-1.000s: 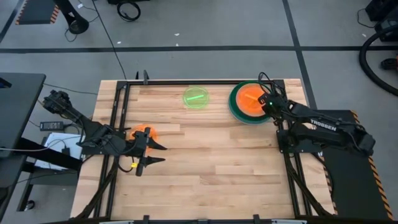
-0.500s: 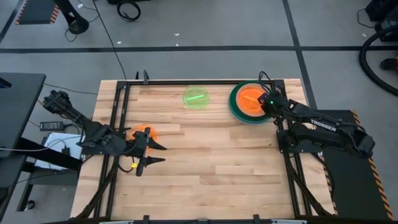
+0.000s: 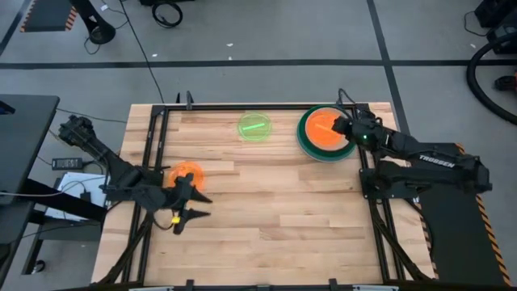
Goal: Stack plastic plates
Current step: Stack the left light orange plate on top of the right light orange plate
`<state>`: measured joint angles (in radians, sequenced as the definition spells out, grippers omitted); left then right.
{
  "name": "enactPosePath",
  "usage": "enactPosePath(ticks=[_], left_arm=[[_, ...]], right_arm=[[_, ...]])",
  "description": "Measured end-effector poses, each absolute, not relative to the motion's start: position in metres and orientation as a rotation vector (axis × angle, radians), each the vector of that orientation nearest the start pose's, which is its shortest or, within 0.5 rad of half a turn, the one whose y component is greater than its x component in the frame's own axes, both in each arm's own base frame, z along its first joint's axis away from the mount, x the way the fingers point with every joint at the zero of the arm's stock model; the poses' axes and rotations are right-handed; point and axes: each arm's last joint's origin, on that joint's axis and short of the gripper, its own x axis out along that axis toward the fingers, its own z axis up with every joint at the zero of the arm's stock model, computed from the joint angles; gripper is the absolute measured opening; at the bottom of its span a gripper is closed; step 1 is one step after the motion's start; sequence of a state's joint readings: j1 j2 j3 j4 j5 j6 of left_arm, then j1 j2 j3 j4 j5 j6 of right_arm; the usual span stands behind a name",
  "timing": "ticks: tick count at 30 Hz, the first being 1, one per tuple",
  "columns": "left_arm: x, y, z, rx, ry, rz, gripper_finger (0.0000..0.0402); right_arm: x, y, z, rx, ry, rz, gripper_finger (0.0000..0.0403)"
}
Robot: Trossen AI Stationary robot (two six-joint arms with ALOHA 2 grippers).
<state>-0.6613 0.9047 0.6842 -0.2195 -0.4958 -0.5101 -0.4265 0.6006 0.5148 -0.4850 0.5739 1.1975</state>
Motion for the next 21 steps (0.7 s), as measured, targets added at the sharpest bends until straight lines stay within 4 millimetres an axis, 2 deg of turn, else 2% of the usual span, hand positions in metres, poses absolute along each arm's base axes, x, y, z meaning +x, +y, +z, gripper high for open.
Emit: enactPosePath(ticks=[4,10,16,19,21], left_arm=[[0.16,-0.124,0.277,-0.272,0.365,-0.109,0.0182],[0.158,-0.143,0.28,-0.304,0.343,-0.117,0.018],[0.163,-0.176,0.294,-0.137,0.303,-0.11,0.018],[0.17,-0.181,0.278,-0.072,0.356,-0.008,0.018],[0.173,-0.175,0.261,-0.075,0.453,0.08,0.018]], right_arm=[[0.116,-0.057,0.242,0.918,-0.005,-1.164,0.0106],[0.123,-0.053,0.239,0.832,0.063,-1.155,0.0106],[0.129,-0.05,0.235,0.739,0.161,-1.125,0.0106],[0.133,-0.046,0.232,0.68,0.224,-1.097,0.0106],[0.135,-0.045,0.228,0.654,0.268,-1.095,0.0106]])
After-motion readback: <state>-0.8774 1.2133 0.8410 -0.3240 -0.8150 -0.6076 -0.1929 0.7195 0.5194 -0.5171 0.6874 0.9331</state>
